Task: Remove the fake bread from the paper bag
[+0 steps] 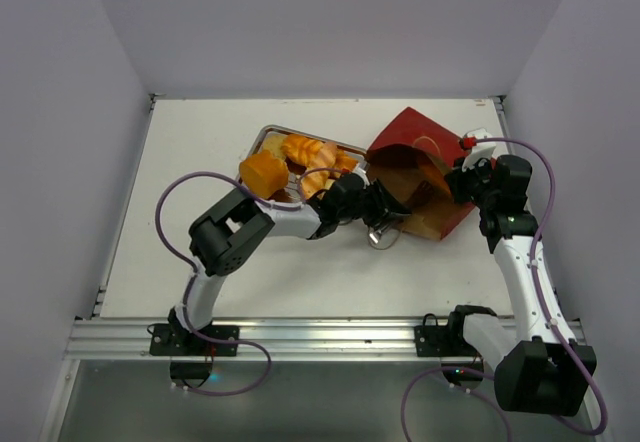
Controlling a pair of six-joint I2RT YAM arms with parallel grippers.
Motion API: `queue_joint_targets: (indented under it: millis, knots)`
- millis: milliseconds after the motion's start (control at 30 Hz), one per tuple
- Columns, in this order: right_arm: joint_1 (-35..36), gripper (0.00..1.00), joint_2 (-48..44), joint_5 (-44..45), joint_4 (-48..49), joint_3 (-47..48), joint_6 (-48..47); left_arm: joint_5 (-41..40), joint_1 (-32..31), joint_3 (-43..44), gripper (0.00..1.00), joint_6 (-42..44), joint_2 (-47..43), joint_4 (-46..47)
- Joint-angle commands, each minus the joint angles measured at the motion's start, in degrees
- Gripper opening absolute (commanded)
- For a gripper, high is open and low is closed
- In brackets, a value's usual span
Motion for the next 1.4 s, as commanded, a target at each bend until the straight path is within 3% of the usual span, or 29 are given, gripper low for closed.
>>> queue_joint_targets:
  millis: [0,367,1367]
  knots:
    - [-0.3,0.01,-0.3,-1.1,0.4,0.9,-0.4,-2.4,-0.4,4.9,0.44,-2.0,1.4,2.2]
    - [-0.3,0.01,-0.3,-1.8,0.5,0.8,-0.3,-7.5,-0.8,8.5,0.46,-3.7,3.9,-0.3]
    - [-0.3,0.01,-0.1,-2.7,0.8,0.6,0.3,-11.9,-2.7,21.8,0.50,-1.8,11.5,-13.7]
